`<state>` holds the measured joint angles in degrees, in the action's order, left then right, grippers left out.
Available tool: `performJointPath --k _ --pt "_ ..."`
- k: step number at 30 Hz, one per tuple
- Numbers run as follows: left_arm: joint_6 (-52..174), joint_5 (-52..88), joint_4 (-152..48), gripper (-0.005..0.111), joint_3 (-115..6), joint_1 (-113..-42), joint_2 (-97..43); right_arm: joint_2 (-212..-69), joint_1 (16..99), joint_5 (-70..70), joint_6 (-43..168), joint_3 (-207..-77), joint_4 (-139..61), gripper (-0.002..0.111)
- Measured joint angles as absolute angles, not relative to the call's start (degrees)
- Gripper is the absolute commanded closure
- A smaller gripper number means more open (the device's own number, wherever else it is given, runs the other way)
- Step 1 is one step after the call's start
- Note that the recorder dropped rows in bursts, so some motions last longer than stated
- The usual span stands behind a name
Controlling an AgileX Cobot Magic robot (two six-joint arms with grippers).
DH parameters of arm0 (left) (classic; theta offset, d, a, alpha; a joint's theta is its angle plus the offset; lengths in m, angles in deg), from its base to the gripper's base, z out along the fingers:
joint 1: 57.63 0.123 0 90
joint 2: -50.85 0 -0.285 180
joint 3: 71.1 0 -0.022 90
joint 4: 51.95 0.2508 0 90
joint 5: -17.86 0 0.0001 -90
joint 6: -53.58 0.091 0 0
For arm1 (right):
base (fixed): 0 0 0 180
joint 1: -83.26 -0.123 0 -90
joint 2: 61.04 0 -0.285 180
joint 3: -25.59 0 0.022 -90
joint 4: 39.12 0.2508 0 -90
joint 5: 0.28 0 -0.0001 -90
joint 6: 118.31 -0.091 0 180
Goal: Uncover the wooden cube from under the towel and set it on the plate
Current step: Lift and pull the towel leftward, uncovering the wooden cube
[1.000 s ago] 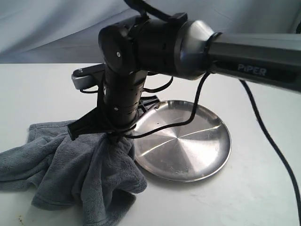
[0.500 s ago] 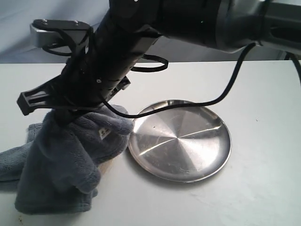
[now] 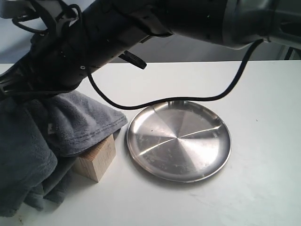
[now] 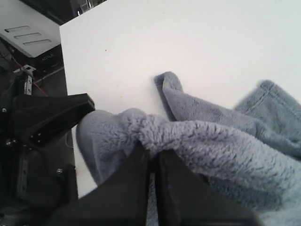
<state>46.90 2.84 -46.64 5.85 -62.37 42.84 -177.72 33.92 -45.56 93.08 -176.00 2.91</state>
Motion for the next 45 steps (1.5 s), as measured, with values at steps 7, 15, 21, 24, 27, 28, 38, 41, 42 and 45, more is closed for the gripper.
performJointPath --k 7,15,21,24,27,28,38,41,42,45 --pt "46.9 2.84 -46.64 0.107 5.85 -62.37 42.84 -177.72 33.92 -37.93 102.95 -176.0 2.94 0.108" --pt "46.9 2.84 -46.64 0.107 5.85 -62.37 42.84 -185.73 33.92 -21.97 108.99 -176.0 3.73 0.108" --pt "46.9 2.84 -46.64 0.107 5.85 -62.37 42.84 -191.21 33.92 -20.83 111.18 -176.0 3.83 0.107" --pt "46.9 2.84 -46.64 0.107 5.85 -62.37 42.84 -192.76 33.92 -20.83 110.89 -176.0 4.45 0.085" --pt "46.9 2.84 -46.64 0.107 5.85 -62.37 42.84 -192.89 33.92 -21.14 109.18 -176.0 4.67 0.059" --pt "46.9 2.84 -46.64 0.107 5.85 -62.37 42.84 -192.78 33.92 -21.18 108.71 -176.0 4.76 0.05" --pt "46.9 2.84 -46.64 0.107 5.85 -62.37 42.84 -188.47 33.92 -21.53 106.51 -176.0 5.12 0.016" --pt "46.9 2.84 -46.64 0.107 5.85 -62.37 42.84 -186.92 33.92 -22.71 106.51 -176.0 5.12 0.016" --pt "46.9 2.84 -46.64 0.107 5.85 -62.37 42.84 -186.37 34.04 -23.45 106.16 -176.0 5.0 0.017" --pt "46.9 2.84 -46.64 0.107 5.85 -62.37 42.84 -184.76 34.58 -25.85 100.65 -176.0 2.8 0.02"
